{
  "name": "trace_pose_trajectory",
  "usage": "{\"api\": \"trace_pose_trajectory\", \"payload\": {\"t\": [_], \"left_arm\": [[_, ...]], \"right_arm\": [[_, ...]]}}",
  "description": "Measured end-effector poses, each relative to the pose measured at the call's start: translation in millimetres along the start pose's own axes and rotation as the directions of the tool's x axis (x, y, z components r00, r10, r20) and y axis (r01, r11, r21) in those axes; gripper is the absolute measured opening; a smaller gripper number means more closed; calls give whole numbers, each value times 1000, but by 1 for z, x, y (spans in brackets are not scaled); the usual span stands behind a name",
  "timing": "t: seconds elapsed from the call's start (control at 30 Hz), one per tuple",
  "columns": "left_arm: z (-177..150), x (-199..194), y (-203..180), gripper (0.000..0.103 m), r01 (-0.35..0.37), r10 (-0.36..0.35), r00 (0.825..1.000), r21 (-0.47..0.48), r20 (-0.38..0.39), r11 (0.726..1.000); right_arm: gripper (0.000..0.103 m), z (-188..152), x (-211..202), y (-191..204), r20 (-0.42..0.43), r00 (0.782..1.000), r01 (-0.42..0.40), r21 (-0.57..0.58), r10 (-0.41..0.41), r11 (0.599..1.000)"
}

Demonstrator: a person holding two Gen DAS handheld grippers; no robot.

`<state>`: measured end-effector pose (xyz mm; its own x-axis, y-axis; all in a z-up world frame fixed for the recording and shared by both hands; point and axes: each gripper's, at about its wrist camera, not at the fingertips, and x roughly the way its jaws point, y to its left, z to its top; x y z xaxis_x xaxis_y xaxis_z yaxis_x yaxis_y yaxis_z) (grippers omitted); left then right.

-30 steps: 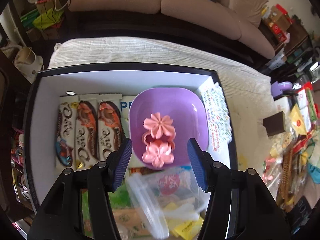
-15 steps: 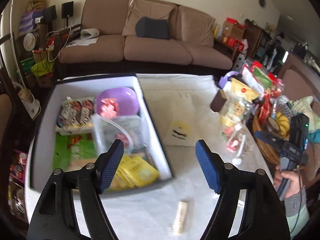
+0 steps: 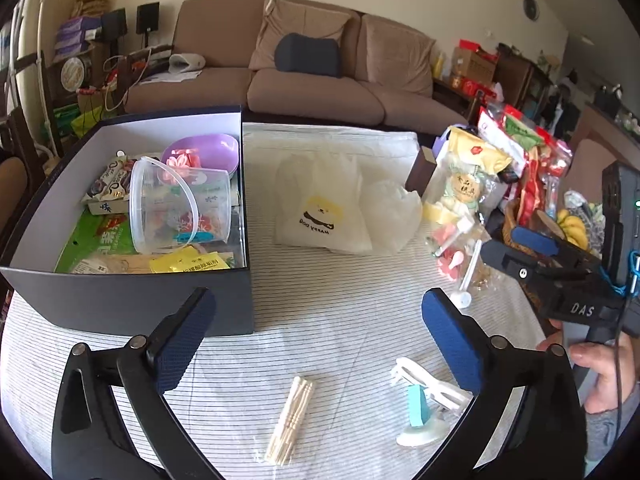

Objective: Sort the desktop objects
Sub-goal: 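Open the left tool and withdraw it from the box, then move the right tool toward the pink molds beside the plastic bag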

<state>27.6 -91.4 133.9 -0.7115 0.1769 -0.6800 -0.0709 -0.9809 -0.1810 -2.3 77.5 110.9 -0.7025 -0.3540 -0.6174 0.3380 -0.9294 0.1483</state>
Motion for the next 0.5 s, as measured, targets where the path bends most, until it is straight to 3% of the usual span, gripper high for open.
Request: {"api": "trace_pose_trajectory", "payload": {"t": [0.2, 0.3, 0.5], "left_arm": [[-4, 17, -1, 103, -2, 1, 1000, -42, -16, 999], [-3, 20, -7, 103, -17, 18, 1000, -30, 4, 999], [-10, 34, -11, 103, -28, 27, 999, -21, -38, 999]], "right_arm": [[103, -6, 6, -5, -18, 998, 54, -4, -54, 999], [103, -6, 7, -9, -21, 997, 72, 9, -72, 997], [103, -8, 9, -21, -31, 995, 96, 23, -95, 995]]}}
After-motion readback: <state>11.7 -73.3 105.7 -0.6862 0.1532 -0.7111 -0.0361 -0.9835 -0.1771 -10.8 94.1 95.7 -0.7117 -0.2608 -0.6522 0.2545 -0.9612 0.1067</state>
